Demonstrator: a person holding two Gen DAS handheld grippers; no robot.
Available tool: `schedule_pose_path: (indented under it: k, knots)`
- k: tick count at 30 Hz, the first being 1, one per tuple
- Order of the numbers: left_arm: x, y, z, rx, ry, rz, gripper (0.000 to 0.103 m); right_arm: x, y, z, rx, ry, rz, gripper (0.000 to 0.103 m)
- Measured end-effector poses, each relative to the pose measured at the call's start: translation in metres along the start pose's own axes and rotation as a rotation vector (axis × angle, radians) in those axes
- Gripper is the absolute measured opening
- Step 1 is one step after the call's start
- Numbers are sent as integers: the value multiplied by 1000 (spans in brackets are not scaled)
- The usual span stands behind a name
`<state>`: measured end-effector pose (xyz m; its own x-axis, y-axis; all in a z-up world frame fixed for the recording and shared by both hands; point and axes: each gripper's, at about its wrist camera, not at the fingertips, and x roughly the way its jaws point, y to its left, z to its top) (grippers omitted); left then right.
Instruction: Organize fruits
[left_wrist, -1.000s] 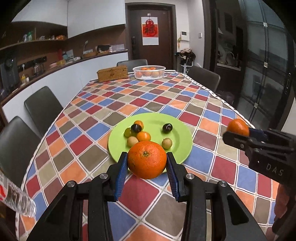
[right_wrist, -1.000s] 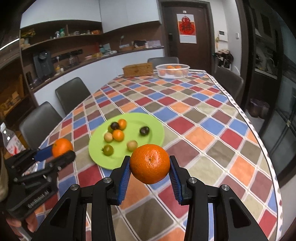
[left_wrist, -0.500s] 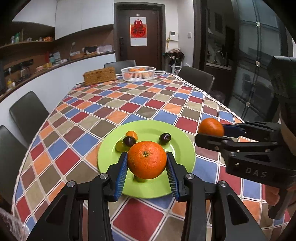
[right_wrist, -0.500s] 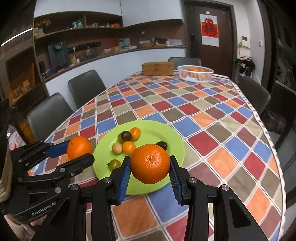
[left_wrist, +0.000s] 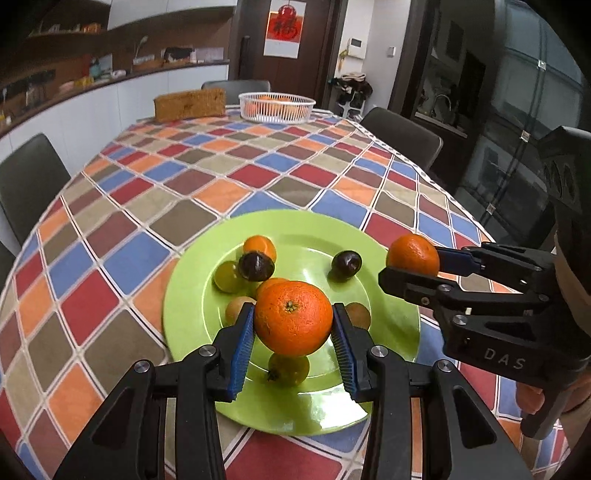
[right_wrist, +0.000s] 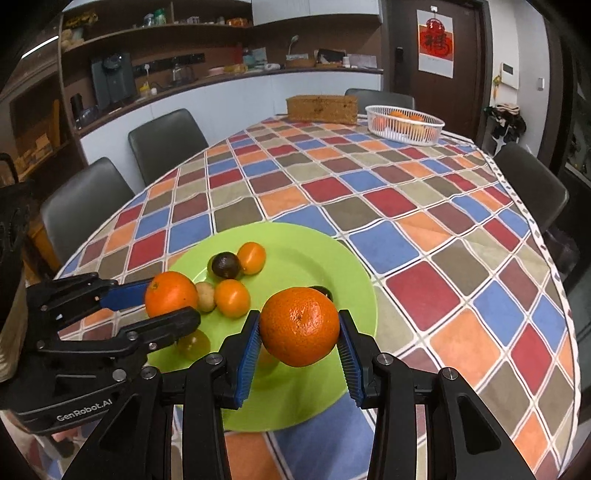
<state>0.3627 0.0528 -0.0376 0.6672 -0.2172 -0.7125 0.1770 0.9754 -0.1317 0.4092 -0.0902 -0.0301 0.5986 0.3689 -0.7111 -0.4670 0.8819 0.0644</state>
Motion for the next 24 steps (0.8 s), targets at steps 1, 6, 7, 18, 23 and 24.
schedule_pose_path:
  k: [1,6,7,18,23,24]
  knots:
    - [2,0,-1,-1,3,0,40,3,-1,0,2,5,1,41]
    - [7,-1,0,9,17,5,41,19,-7,-1,29,44,19,41]
    - [6,-2,0,15,11,14,42,21,-8,-2,32,48,20,41]
    - [-32,-8,0,25,-61,119,55,-2,-10,-4,65,-6,-10,51]
    - [-69,-18,-6,21,-114,164,64,-35,-8,-13,92,-54,-43,59]
    - [-77,-20,-8,11,-121,164,67,-46,-6,-17,96,-69,-56,59]
